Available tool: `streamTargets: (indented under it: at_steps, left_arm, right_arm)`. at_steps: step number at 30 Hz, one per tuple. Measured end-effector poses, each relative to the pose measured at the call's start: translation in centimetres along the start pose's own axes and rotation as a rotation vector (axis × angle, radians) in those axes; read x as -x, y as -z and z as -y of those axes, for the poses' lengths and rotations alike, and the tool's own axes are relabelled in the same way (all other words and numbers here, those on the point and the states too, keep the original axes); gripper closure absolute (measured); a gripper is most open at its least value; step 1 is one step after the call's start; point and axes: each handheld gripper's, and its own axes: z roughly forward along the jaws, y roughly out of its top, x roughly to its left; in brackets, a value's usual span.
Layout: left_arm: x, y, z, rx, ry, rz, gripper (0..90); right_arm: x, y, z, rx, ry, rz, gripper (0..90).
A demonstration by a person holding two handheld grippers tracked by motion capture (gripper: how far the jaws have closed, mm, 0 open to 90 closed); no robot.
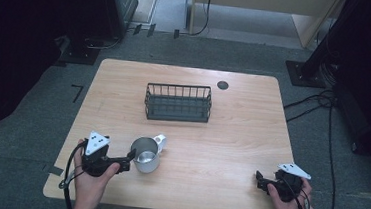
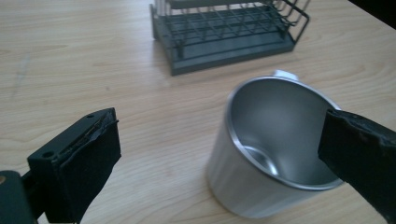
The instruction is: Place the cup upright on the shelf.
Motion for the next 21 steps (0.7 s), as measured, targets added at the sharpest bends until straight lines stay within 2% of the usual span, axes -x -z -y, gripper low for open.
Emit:
streamTargets:
  at_steps: [6,7,12,15,19,21]
  left_arm:
    - [2.2,-1.4,0.2,-0.031,-0.030,0.032,0.0]
    - [2.2,-1.4,0.2,-0.031,-0.030,0.032,0.0]
    - [3.4,-2.5,0.8,-0.057,-0.040,0.015,0.0]
    - [3.9,-3.4,1.5,-0.076,-0.047,-0.032,0.0]
    - [3.9,-4.2,1.9,-0.103,-0.052,-0.048,0.0]
    - [3.6,-4.5,2.2,-0.121,-0.049,-0.041,0.0]
  right_arm:
    - [0.0,0.0,0.0,0.000,0.000,0.000,0.0]
    - [0.0,0.0,0.0,0.000,0.000,0.000,0.0]
    - [0.0,0.0,0.0,0.000,0.000,0.000,0.0]
    - [0.0,0.0,0.0,0.000,0.001,0.000,0.0]
    - [0.0,0.0,0.0,0.000,0.000,0.000,0.0]
    - [0.0,0.0,0.0,0.000,0.000,0.000,0.0]
